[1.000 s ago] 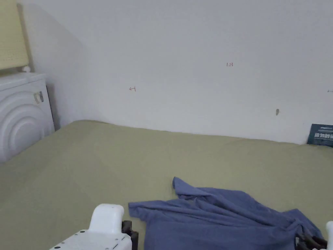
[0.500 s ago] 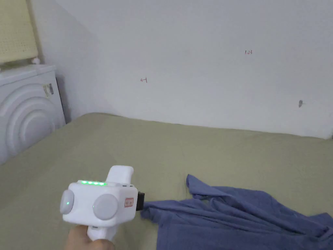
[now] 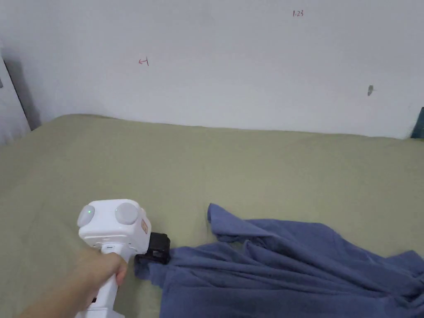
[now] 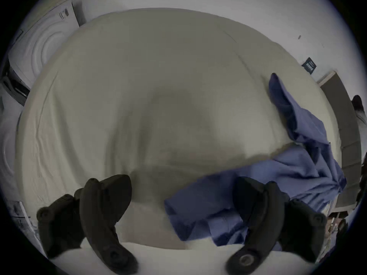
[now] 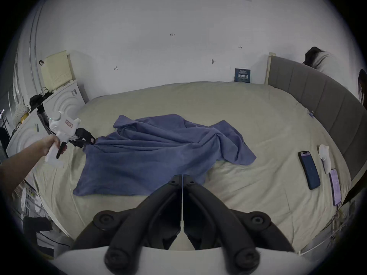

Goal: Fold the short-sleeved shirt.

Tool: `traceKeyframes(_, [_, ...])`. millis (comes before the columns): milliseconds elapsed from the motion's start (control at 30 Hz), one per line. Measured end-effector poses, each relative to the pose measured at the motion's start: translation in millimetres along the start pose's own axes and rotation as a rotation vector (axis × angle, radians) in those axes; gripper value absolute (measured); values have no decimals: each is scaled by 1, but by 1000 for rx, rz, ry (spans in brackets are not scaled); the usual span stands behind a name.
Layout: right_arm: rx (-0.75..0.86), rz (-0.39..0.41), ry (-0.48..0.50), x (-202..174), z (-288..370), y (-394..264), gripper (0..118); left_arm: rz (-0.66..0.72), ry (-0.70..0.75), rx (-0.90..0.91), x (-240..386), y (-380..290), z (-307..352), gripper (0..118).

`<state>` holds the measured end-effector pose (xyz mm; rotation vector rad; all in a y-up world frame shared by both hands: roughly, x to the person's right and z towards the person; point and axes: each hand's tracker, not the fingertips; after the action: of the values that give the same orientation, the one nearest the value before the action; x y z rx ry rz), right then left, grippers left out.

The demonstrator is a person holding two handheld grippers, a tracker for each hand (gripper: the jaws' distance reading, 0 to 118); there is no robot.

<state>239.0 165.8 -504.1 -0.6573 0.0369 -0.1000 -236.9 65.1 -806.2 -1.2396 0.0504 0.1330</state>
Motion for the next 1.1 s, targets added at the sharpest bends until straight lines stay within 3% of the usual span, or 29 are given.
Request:
traceKeyframes(33, [-5, 5, -9, 0, -2, -1, 4, -8, 20, 28, 0, -2, 3, 102])
traceKeyframes(67, [-8, 12, -15, 0, -3, -2, 4, -12, 45, 62, 4, -6, 10, 84])
traceKeyframes(133, [-5, 15, -13, 5, -4, -4, 4, -35, 60, 124, 14, -11, 24, 19])
traceKeyframes(167, [-1, 12, -8, 8, -6, -4, 4, -59, -9, 130, 21, -21, 36, 0])
traceKeyframes(200, [1, 11, -11, 13, -10, -3, 4, -74, -132, 95, 26, -23, 36, 0])
traceKeyframes(300, [3, -41, -63, 37, -18, 4, 4, -104, -57, 83, 38, -26, 39, 0])
traceKeyframes(333, [8, -91, -66, 50, -22, 8, 10, -129, -59, 103, 40, -27, 41, 0])
traceKeyframes(400, [15, -225, -72, 80, -32, 19, 45, -129, -92, 102, 41, -28, 46, 0])
traceKeyframes(433, [2, -295, -40, 96, -42, 26, 48, -122, -111, 91, 38, -22, 45, 0])
traceKeyframes(500, [-53, -377, -58, 119, -62, 43, 48, -102, -131, 104, 35, -23, 50, 0])
traceKeyframes(600, [-87, -420, 61, 130, -95, 59, 48, -89, -162, 118, 22, -13, 47, 0])
traceKeyframes(633, [-92, -437, 108, 128, -105, 62, 48, -85, -172, 119, 20, -12, 47, 0])
traceKeyframes(767, [-174, -482, 146, 119, -143, 68, 48, -87, -186, 124, 15, -12, 47, 0])
traceKeyframes(833, [-202, -548, 182, 119, -163, 66, 48, -98, -190, 131, 19, -17, 49, 0])
traceKeyframes(967, [-342, -584, 72, 123, -194, 61, 48, -110, -197, 116, 24, -23, 45, 0])
traceKeyframes(1033, [-356, -580, 85, 123, -199, 60, 47, -124, -204, 109, 26, -26, 43, 0])
traceKeyframes(1067, [-363, -565, 82, 121, -199, 60, 44, -129, -207, 110, 27, -28, 43, 0])
traceKeyframes(1100, [-358, -524, 81, 118, -197, 60, 18, -131, -208, 112, 30, -31, 44, 0])
